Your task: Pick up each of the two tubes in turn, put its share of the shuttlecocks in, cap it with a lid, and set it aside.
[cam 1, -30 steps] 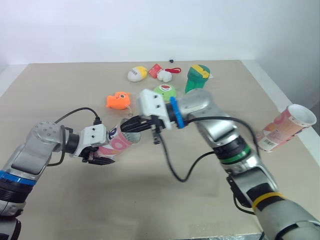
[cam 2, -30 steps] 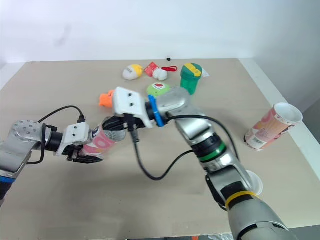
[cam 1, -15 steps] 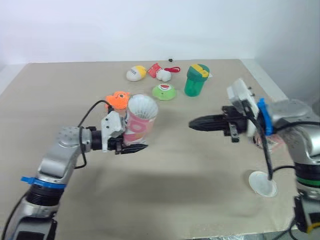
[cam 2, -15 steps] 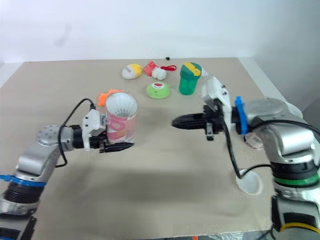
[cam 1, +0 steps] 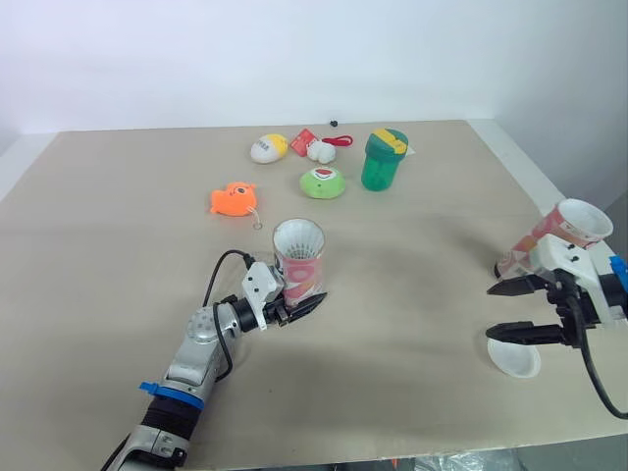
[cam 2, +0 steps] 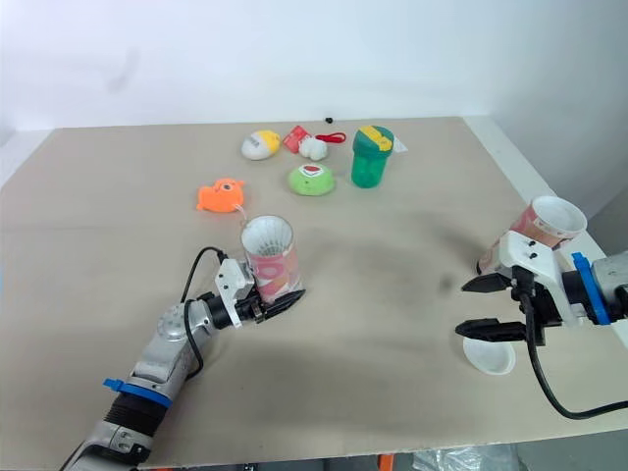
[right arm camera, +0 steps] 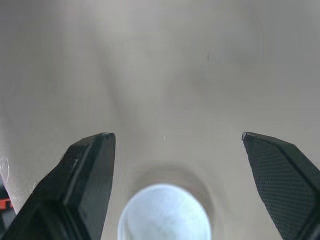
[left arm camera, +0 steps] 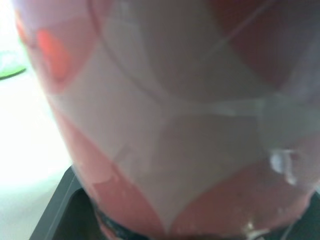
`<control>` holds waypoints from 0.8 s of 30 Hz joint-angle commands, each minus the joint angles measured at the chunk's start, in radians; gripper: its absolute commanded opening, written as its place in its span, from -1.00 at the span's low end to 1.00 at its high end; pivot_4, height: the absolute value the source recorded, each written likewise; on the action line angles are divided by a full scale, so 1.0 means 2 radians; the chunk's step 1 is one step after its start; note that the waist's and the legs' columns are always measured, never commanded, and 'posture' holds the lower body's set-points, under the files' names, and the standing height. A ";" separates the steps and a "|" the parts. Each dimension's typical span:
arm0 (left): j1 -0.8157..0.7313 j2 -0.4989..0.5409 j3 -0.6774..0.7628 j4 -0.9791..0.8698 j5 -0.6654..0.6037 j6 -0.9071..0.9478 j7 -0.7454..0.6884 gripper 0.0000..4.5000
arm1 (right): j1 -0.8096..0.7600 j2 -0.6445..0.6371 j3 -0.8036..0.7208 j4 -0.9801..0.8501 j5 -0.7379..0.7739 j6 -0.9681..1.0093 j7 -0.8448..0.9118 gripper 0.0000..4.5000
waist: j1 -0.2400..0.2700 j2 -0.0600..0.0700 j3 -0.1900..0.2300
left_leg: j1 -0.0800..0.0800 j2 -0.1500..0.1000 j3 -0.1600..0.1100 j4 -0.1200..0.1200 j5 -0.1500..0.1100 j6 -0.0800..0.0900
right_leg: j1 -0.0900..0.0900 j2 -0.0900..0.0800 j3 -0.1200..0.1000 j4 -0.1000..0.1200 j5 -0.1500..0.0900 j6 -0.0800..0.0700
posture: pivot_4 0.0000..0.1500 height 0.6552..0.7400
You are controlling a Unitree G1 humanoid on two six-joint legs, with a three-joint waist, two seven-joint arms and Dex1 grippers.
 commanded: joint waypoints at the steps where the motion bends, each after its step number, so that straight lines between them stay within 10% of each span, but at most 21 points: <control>1: 0.004 -0.007 -0.009 0.020 0.002 -0.012 -0.003 0.33 | 0.022 -0.013 -0.013 0.027 -0.029 -0.038 -0.002 0.98 | 0.000 0.000 0.000 | 0.000 0.000 0.000 0.000 0.000 0.000 | 0.000 0.000 0.000 0.000 0.000 0.000 | 1.00 1.00; 24: 0.016 -0.012 -0.017 0.013 -0.015 0.027 -0.017 0.33 | 0.038 0.051 0.023 0.111 -0.088 -0.124 -0.046 0.76 | 0.000 0.007 -0.004 | 0.000 -0.001 0.001 -0.001 0.000 0.000 | 0.003 -0.001 0.001 -0.006 0.002 0.003 | 1.00 1.00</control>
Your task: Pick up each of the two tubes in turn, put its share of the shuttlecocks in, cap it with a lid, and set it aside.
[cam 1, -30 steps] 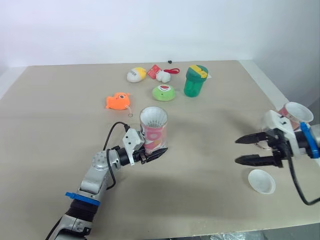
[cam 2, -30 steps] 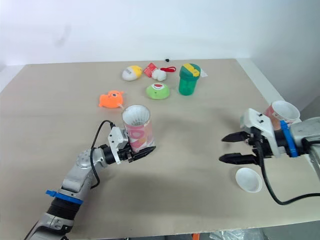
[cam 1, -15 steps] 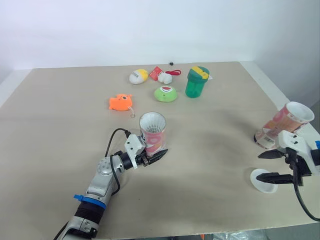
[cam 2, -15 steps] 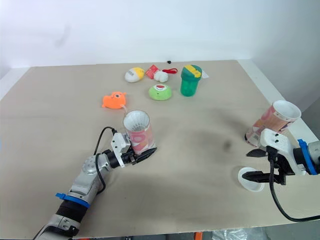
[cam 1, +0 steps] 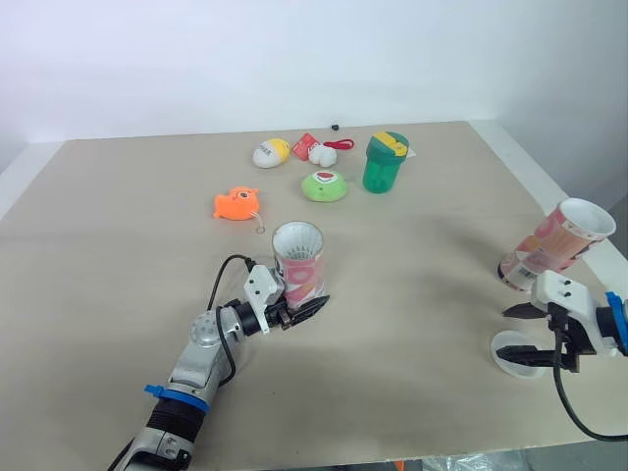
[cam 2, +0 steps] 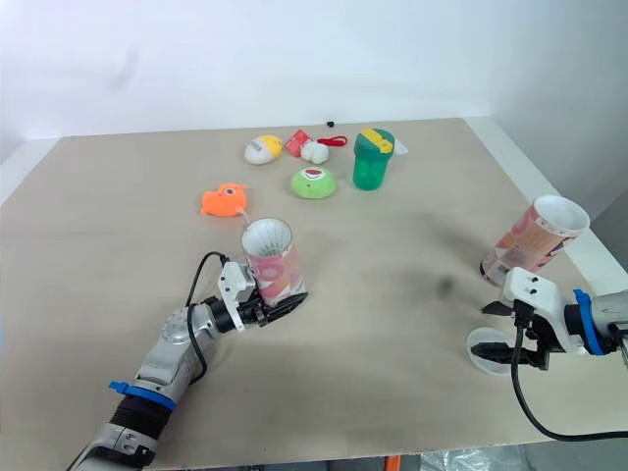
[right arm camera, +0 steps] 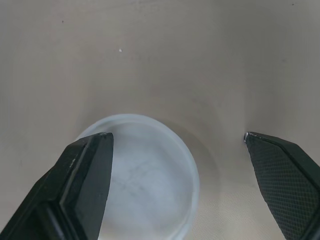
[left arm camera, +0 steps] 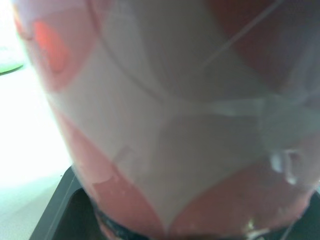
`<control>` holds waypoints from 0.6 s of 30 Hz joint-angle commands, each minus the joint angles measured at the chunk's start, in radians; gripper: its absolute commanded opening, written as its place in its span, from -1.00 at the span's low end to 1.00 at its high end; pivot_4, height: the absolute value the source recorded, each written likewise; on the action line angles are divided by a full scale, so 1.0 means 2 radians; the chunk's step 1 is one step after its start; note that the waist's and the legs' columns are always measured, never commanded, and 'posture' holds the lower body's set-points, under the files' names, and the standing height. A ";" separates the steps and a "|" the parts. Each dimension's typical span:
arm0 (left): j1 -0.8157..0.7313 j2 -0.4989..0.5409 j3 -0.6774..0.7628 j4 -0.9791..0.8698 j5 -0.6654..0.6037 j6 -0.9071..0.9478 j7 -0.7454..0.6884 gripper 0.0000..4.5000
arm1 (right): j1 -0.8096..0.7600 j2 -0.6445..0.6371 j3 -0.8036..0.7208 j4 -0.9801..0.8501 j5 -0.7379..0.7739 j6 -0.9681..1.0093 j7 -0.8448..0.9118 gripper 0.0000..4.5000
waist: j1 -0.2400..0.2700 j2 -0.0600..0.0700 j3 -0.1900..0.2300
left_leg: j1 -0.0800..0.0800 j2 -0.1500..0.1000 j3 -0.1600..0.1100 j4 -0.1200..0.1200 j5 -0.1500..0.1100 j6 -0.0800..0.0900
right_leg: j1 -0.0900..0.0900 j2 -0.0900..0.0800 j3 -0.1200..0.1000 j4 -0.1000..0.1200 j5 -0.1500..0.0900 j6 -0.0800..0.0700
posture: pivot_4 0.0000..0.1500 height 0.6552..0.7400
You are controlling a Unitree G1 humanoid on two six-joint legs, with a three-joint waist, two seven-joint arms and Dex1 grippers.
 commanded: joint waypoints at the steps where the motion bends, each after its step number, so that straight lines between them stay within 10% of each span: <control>1: 0.011 0.000 -0.014 0.005 -0.001 0.016 -0.008 0.33 | 0.004 0.005 0.007 0.010 -0.008 -0.011 -0.001 0.59 | 0.000 0.000 0.000 | 0.000 0.000 0.000 0.000 0.000 0.000 | 0.000 0.000 0.000 0.000 0.000 0.000 | 1.00 1.00; 9: 0.006 -0.004 -0.016 0.007 0.001 0.019 -0.005 0.33 | -0.010 0.015 -0.002 0.008 0.013 -0.004 0.008 -0.99 | 0.000 -0.001 -0.001 | 0.001 0.000 0.000 0.000 0.000 0.000 | 0.001 0.000 0.000 0.000 0.000 0.000 | 1.00 1.00; 18: -0.006 -0.008 -0.019 0.022 0.005 0.013 -0.009 0.33 | -0.213 0.054 0.014 -0.139 0.121 0.145 -0.004 -0.99 | -0.002 0.001 0.000 | 0.000 -0.001 0.000 0.001 0.000 0.000 | 0.000 0.000 0.001 0.000 0.001 0.001 | 1.00 1.00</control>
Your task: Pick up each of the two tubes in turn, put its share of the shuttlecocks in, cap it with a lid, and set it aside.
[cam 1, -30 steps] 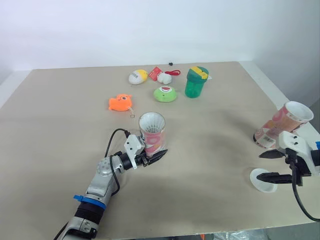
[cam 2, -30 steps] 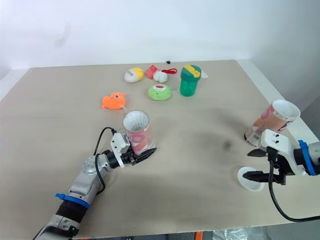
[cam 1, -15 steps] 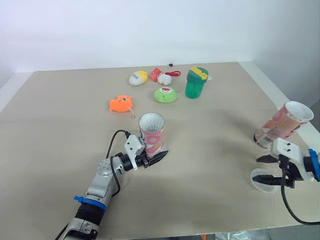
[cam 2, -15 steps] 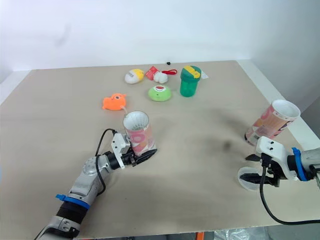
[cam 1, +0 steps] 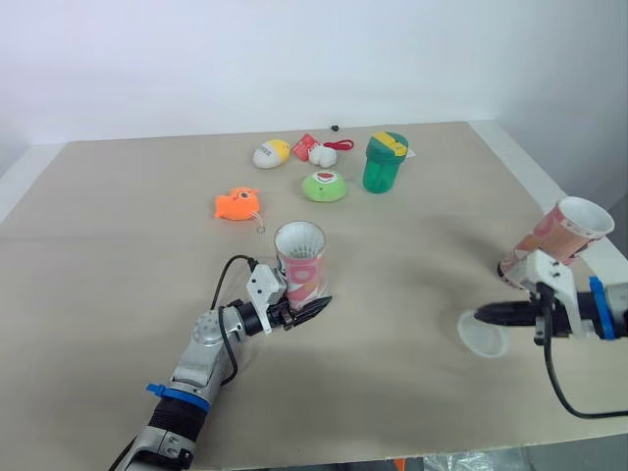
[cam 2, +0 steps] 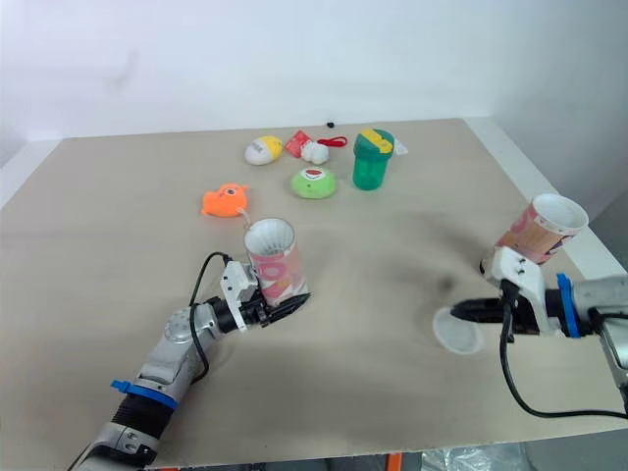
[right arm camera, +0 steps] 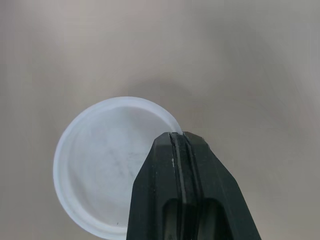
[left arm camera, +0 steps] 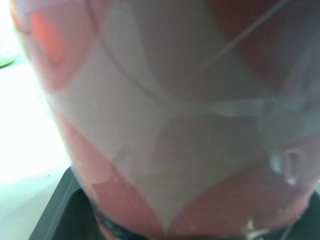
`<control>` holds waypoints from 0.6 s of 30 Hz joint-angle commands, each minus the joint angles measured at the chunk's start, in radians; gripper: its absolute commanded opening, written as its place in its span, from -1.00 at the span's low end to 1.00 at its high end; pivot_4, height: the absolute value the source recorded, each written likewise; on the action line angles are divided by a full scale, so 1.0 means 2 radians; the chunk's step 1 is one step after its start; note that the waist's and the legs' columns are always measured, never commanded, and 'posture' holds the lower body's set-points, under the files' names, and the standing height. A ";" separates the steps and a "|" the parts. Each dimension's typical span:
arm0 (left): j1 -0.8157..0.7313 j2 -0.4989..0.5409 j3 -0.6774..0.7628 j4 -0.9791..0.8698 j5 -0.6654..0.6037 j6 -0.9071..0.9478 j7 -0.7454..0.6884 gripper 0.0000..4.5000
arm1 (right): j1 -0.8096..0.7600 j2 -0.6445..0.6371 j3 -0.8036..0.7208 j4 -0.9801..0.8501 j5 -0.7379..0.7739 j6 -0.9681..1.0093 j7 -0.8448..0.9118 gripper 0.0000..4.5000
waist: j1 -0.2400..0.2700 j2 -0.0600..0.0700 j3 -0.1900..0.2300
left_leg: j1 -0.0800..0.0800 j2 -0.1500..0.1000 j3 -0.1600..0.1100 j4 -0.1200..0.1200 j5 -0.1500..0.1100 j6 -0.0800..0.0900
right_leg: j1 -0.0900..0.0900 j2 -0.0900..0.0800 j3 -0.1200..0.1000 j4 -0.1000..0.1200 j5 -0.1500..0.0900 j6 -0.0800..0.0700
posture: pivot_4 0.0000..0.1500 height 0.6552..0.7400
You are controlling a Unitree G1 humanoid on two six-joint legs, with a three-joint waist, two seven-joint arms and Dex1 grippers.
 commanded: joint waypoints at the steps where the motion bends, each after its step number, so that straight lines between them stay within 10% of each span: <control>1: -0.003 -0.003 -0.014 0.022 0.009 0.002 -0.003 0.33 | -0.118 0.021 0.014 -0.084 0.053 0.065 -0.017 -0.99 | -0.002 0.001 0.000 | 0.000 0.000 0.000 0.000 0.000 0.000 | -0.001 0.000 0.000 0.000 0.000 0.000 | 1.00 1.00; 7: -0.017 -0.006 -0.015 0.044 0.020 -0.013 0.000 0.33 | -0.311 0.136 0.104 -0.124 0.056 0.135 -0.075 -0.99 | 0.004 0.001 -0.001 | -0.003 0.000 -0.003 0.000 0.000 0.000 | -0.001 0.000 -0.002 -0.001 -0.001 -0.001 | 1.00 1.00; 18: -0.013 -0.001 -0.016 0.046 0.030 -0.027 0.009 0.33 | -0.386 0.194 0.195 -0.066 -0.043 0.066 -0.076 -0.99 | 0.008 0.000 -0.001 | -0.003 0.000 -0.003 -0.001 0.000 0.000 | -0.002 0.000 -0.003 -0.001 0.000 -0.002 | 1.00 1.00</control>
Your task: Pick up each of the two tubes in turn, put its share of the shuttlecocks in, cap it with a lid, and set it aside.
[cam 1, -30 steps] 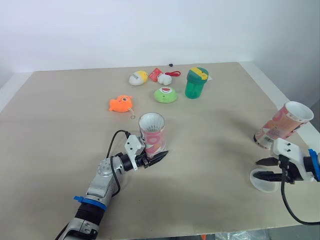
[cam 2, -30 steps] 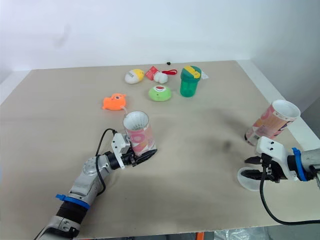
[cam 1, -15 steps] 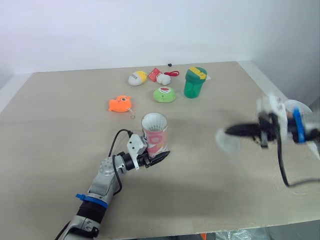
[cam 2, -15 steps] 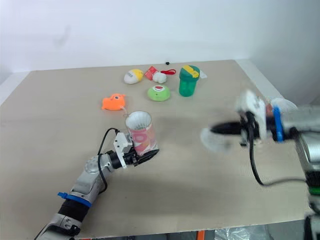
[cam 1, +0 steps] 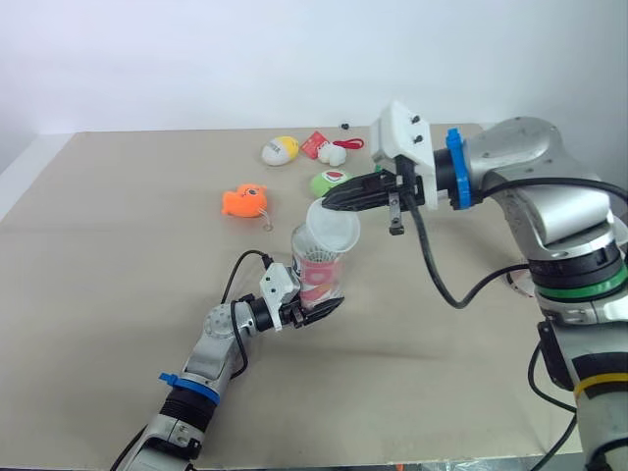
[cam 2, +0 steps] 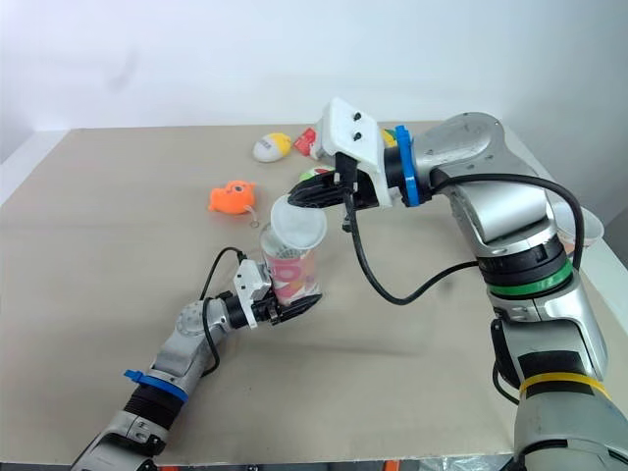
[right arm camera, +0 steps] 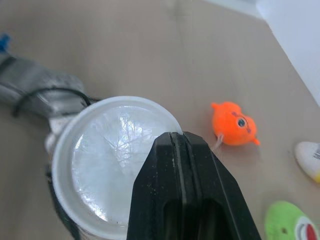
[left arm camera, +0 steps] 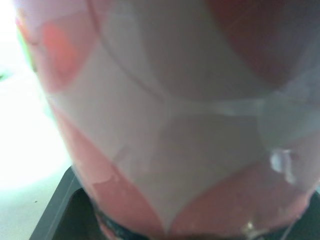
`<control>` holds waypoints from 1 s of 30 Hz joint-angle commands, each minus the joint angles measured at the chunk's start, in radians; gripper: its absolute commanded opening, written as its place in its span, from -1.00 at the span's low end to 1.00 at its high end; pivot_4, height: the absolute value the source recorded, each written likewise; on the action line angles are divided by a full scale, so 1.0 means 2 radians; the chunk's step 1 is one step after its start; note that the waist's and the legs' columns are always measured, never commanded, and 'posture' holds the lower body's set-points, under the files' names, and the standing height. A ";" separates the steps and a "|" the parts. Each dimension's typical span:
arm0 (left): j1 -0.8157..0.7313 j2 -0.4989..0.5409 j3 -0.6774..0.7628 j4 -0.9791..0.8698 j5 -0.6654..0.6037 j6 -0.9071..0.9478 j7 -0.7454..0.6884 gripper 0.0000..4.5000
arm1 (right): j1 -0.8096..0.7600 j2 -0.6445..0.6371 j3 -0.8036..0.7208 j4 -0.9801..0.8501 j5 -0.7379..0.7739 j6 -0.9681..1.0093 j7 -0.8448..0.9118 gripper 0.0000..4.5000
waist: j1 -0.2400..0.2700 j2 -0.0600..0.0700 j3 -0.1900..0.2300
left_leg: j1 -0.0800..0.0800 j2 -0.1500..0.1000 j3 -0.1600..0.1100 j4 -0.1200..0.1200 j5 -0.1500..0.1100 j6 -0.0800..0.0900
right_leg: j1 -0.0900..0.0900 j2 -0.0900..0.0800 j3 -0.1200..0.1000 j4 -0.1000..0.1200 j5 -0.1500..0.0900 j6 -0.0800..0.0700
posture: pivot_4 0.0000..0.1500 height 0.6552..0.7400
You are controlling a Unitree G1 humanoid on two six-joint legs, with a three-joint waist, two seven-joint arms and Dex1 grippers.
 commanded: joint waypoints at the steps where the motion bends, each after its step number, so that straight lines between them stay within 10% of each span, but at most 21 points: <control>1: 0.013 0.006 -0.002 0.016 0.010 0.005 0.007 0.33 | -0.024 0.008 0.000 0.003 -0.011 -0.014 0.005 -0.99 | -0.001 0.000 0.000 | 0.000 0.000 0.000 0.000 0.000 0.000 | 0.000 0.000 0.000 0.000 0.000 0.000 | 1.00 1.00; 30: 0.005 0.006 -0.007 0.026 0.024 -0.002 0.009 0.33 | -0.053 0.022 0.060 -0.008 -0.086 -0.040 0.057 -0.99 | -0.004 0.000 0.000 | 0.000 0.000 0.000 0.000 0.000 0.001 | 0.000 0.000 0.000 0.000 0.001 0.000 | 1.00 1.00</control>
